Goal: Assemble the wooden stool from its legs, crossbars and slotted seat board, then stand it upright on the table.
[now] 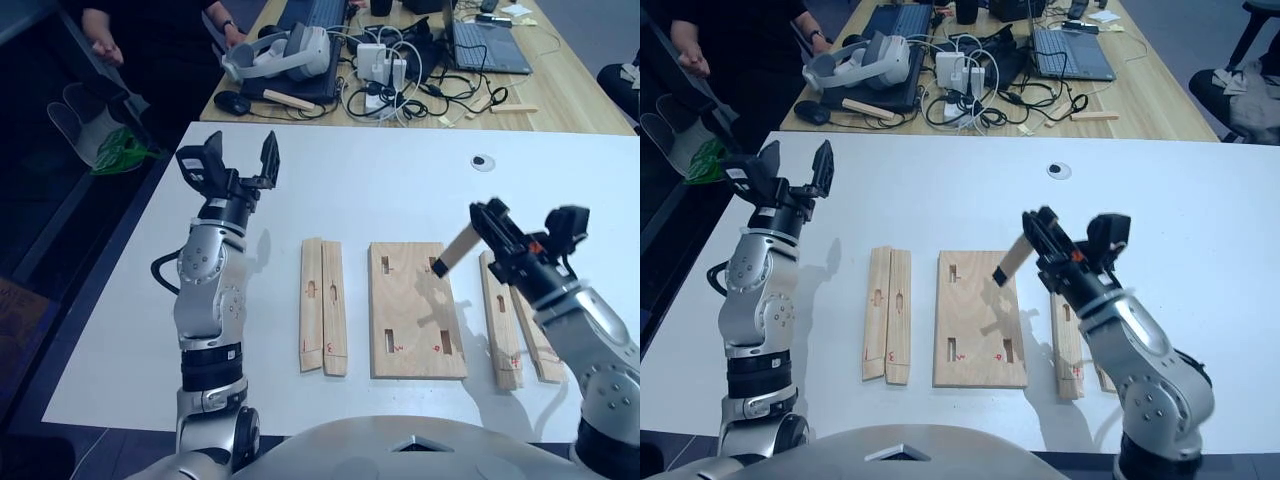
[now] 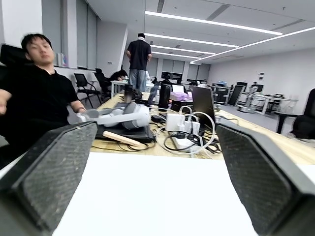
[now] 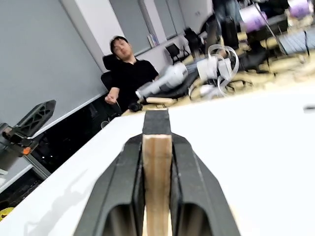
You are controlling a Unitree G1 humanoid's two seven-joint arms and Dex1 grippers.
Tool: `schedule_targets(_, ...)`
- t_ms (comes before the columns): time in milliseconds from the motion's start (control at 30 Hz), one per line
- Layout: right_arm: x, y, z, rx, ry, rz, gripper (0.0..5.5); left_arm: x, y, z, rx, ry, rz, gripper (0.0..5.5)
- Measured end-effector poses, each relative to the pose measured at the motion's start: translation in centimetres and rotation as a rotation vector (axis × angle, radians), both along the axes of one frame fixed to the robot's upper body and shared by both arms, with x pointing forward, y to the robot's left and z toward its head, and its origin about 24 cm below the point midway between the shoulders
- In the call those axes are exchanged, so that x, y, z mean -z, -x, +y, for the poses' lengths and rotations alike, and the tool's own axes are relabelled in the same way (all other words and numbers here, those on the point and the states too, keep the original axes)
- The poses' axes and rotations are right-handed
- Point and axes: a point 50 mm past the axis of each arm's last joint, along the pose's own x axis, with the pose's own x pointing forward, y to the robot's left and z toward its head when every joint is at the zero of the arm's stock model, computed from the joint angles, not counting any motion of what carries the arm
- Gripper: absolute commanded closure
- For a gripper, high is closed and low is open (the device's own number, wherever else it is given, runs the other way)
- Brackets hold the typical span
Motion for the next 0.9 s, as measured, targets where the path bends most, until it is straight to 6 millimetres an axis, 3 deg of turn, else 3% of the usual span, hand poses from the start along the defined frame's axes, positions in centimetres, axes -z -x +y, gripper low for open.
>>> schedule_targets(167,1.3,1.7,-2.6,0.125,0.190,0.018,5.11,0.6,0.7,0.4,-0.021,0.021,0.027,1.09)
schedule_targets(367,4.5,2.6,-4.7,0.241,0.395,-0.049,5.11,0.3,0.4,0.8,-0.002,0.002,0.038,1.09)
schedule_targets(600,5.5,1.3,-4.0,0.236,0.485,-0.178,5.11,0.4,0.3,0.1,0.047,-0.017,0.063,1.09)
schedule_targets(767,5.7,1.8,-3.3,0.239,0.456,-0.184,5.11,0.3,0.3,0.4,0.051,-0.035,0.065,1.09)
schedule_targets(900,5.6,2.4,-3.5,0.263,0.533,-0.207,5.11,0.4,0.3,0.4,0.052,-0.037,0.067,1.09)
